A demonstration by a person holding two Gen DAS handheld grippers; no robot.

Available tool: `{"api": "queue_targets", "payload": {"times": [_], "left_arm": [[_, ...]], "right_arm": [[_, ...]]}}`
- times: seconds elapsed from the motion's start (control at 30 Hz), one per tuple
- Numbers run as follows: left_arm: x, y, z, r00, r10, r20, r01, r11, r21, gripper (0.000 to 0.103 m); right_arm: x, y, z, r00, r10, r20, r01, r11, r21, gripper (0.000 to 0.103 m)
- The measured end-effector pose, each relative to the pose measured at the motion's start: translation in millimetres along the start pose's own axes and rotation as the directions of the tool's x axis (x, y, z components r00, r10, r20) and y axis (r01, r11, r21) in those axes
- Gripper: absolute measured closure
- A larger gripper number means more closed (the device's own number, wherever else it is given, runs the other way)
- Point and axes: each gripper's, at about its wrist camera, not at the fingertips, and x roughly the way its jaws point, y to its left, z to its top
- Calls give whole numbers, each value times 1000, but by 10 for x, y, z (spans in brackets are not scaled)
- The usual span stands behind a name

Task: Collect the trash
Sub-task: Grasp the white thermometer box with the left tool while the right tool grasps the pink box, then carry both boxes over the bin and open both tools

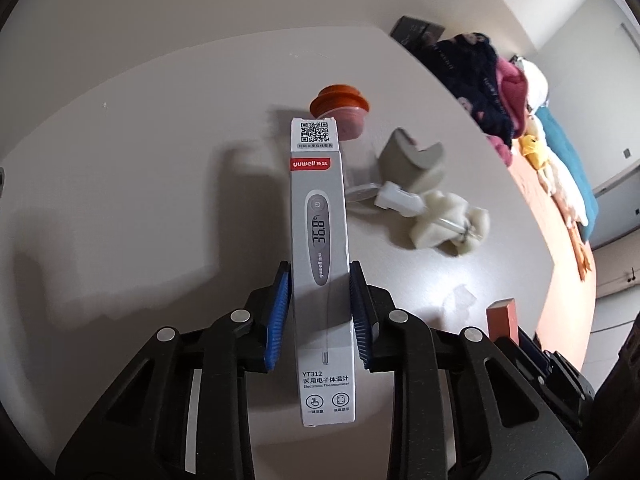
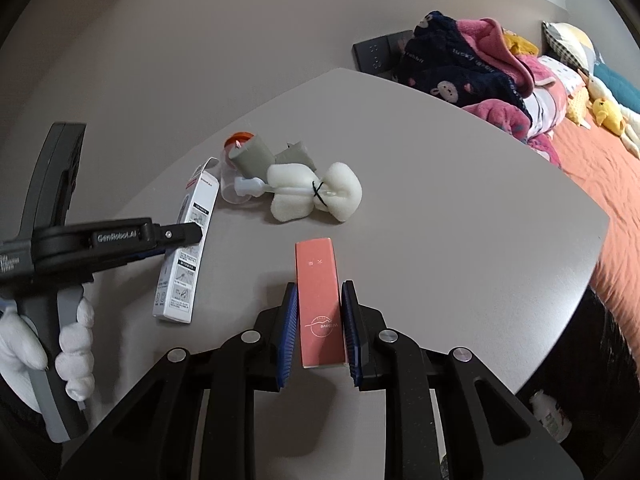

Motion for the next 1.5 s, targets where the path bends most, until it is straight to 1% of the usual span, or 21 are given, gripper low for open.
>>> {"api": "queue_targets", "payload": {"times": [0.3, 0.4, 0.6, 0.83, 1.2, 1.5], "left_arm": [[-330, -176, -95, 996, -71, 60, 67, 996, 67, 75], [-381, -256, -127, 994, -87, 66, 81, 993, 91, 75], [-423, -449, -242, 990, -133, 48, 125, 981, 149, 75], [-457, -717, -346, 983, -183, 27, 173, 961, 215, 75], [-476, -1185, -511, 971, -239, -4, 229, 923, 309, 75], [-436, -1611, -660, 957, -287, -51, 284, 878, 385, 75]], "right_arm": [[-315, -22, -57, 999, -6, 53, 5, 1000, 24, 80], [-435, -39, -99, 997, -13, 72, 11, 999, 38, 80], [-710, -141, -188, 993, -30, 114, 21, 997, 78, 80], [-1027, -276, -311, 985, -63, 163, 44, 992, 117, 80], [-1379, -539, -512, 971, -122, 205, 85, 980, 180, 80], [-1648, -794, -684, 955, -186, 231, 129, 962, 241, 80]]}}
